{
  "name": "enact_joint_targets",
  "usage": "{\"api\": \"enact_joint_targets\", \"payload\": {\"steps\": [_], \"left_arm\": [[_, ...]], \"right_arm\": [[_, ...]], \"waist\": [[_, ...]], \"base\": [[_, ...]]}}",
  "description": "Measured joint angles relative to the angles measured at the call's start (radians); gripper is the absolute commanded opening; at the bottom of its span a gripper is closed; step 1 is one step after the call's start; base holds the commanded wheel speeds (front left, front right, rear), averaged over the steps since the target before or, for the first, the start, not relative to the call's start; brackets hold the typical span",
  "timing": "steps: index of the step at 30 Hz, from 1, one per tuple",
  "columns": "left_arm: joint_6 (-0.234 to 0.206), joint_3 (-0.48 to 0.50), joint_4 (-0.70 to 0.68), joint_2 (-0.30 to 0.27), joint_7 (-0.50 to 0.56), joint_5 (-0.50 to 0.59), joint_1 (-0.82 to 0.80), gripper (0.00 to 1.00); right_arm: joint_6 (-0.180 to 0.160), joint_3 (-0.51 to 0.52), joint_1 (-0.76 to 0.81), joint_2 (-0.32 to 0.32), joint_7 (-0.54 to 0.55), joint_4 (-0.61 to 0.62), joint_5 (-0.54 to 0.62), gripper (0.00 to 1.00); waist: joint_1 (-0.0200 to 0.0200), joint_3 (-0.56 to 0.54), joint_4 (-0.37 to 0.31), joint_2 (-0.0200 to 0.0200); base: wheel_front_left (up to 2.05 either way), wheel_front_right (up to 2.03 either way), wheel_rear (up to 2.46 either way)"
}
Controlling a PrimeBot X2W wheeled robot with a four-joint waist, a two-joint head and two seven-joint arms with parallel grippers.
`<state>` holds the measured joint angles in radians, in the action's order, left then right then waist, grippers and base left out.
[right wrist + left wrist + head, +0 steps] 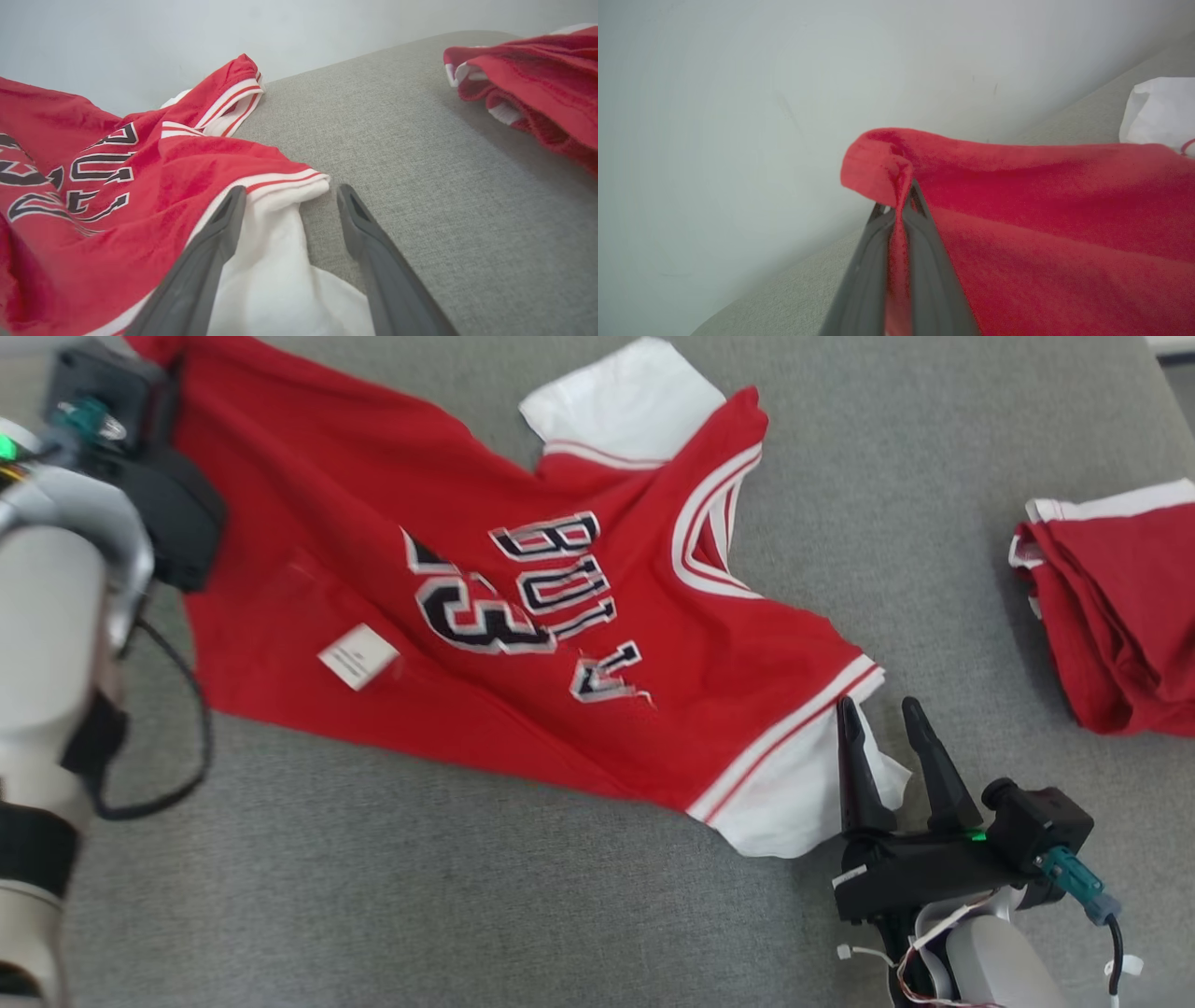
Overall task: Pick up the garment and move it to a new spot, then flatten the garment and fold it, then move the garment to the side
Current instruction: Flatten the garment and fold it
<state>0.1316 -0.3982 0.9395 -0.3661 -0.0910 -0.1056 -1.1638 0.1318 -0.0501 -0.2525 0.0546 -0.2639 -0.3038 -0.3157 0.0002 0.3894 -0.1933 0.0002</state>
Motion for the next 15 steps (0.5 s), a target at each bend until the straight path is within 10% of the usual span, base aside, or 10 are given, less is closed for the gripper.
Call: {"api": "enact_joint_targets", "payload": {"steps": [3,5,15], "left_arm": [[-0.013,0.006,0.017,-0.027,0.0,0.002,-0.015,0.0],[-0.019,0.012,0.025,-0.029,-0.005,-0.004,-0.014,1.0],[-0.053,0.056,0.086,0.034,-0.125,-0.09,0.102,1.0]], "right_arm": [[0.0,-0.001,-0.014,-0.001,0.0,0.0,-0.007,1.0],[0.0,-0.001,-0.016,-0.001,0.0,0.0,-0.009,1.0],[0.0,0.012,-0.015,-0.002,0.0,-0.012,-0.006,1.0]], "waist": [[0.0,0.031,-0.018,0.0],[0.0001,0.04,-0.025,0.0],[-0.0001,0.046,-0.051,-0.0001]], "base": [[0.0,0.0,0.0],[0.0,0.0,0.0],[0.0,0.0,0.0]]}}
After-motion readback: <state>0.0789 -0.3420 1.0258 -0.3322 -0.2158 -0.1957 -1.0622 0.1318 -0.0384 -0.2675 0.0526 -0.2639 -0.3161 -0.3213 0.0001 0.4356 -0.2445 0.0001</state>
